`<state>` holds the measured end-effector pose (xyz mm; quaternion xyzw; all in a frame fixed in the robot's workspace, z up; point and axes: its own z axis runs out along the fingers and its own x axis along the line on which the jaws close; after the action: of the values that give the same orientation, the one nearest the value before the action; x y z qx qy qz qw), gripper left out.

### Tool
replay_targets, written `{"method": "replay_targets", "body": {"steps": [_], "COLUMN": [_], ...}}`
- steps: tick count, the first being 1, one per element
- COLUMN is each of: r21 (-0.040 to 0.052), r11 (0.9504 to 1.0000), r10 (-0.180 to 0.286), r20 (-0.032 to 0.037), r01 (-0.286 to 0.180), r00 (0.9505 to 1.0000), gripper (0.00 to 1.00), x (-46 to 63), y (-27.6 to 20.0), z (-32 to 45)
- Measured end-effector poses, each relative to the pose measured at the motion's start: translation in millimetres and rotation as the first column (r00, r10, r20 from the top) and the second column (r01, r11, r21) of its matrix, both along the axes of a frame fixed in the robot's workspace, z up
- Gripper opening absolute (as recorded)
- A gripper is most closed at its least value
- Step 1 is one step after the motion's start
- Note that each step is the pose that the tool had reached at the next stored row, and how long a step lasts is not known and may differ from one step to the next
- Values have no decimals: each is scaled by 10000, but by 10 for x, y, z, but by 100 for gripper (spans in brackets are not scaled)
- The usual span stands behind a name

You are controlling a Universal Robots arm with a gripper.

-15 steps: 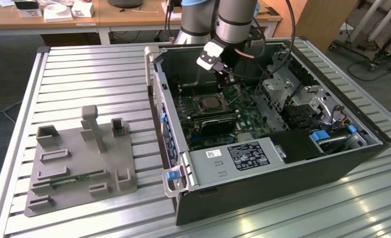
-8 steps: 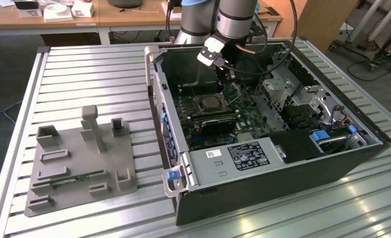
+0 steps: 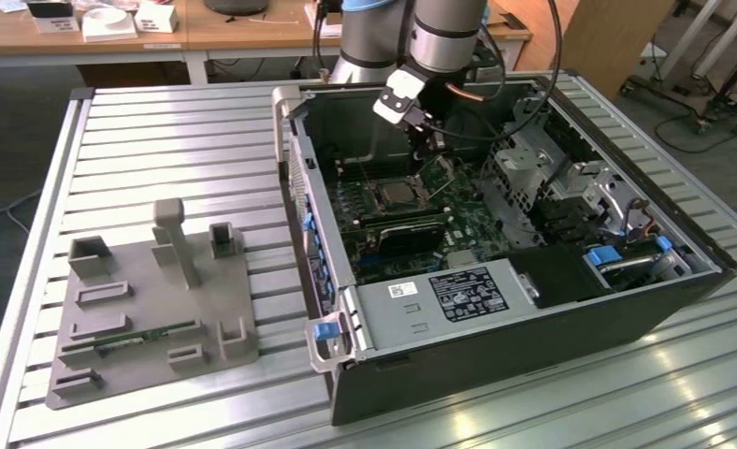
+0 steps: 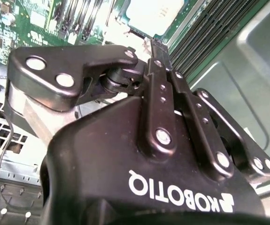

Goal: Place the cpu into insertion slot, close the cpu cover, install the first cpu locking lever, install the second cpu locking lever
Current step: 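Close the cpu cover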

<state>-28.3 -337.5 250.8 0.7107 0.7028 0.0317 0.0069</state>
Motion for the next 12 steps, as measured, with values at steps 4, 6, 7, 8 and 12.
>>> {"method": "replay_targets", "body": {"steps": [4, 6, 7, 8, 12], "r21": [11, 10, 10, 10, 12], "r11": [10000, 10000, 10000, 10000, 10000], "r10": [1, 2, 2, 1, 3], "r20": [1, 0, 0, 1, 2], "r01": [-1, -2, -2, -1, -3], "r00": [10000, 10000, 10000, 10000, 10000], "gripper": [11, 11, 11, 11, 11], "x": [85, 107, 110, 109, 115], "y": [1, 1, 2, 2, 8], "z": [-1, 0, 14, 47, 156]}}
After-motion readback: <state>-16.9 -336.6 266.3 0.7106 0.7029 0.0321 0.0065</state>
